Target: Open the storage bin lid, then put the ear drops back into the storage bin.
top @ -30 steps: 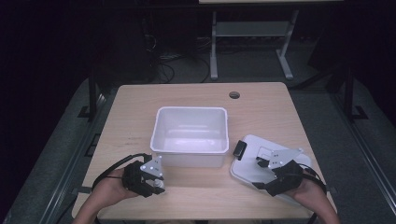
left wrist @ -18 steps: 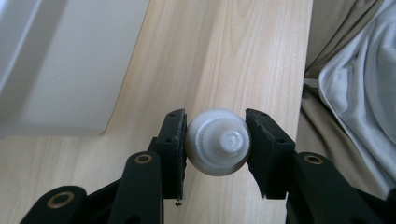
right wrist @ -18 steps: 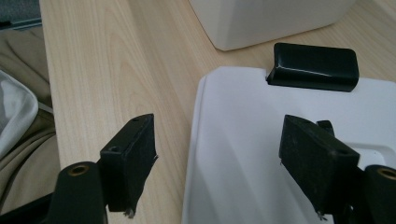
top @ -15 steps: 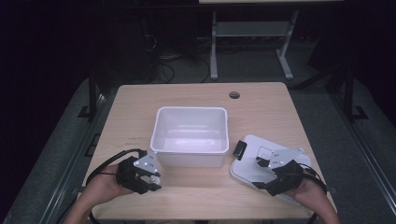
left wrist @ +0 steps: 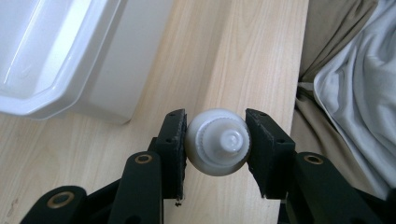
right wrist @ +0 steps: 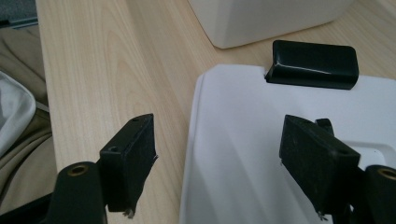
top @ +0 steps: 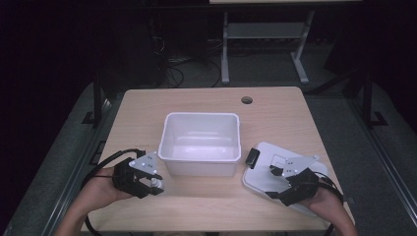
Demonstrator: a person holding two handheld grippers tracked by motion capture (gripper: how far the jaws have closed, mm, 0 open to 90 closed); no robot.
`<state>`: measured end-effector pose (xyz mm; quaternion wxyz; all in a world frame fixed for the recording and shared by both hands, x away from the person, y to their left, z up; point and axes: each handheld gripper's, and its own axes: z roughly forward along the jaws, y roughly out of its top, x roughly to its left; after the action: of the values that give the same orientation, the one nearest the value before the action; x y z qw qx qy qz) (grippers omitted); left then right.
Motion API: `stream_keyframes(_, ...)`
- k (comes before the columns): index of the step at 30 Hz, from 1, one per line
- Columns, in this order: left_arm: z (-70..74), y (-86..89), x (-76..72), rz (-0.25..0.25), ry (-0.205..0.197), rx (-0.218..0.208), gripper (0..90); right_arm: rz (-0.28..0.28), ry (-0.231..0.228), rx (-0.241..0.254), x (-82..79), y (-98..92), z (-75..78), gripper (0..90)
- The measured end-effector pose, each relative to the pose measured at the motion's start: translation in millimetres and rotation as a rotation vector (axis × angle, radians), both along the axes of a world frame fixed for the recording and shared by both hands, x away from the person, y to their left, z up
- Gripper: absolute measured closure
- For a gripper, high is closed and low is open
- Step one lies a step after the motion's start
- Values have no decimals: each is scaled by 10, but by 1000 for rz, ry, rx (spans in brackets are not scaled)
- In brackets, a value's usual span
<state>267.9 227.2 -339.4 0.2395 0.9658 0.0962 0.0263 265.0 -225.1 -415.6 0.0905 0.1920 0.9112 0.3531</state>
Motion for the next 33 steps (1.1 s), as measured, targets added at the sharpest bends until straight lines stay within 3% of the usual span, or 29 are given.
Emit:
stream_keyframes(20, 81, 42, -39, 16, -22, 2, 601, 1, -16, -12, -49, 12, 24, 260)
stream_keyframes(33, 282, 72, 50, 22, -34, -3, 600, 2, -23, -12, -51, 1, 25, 259)
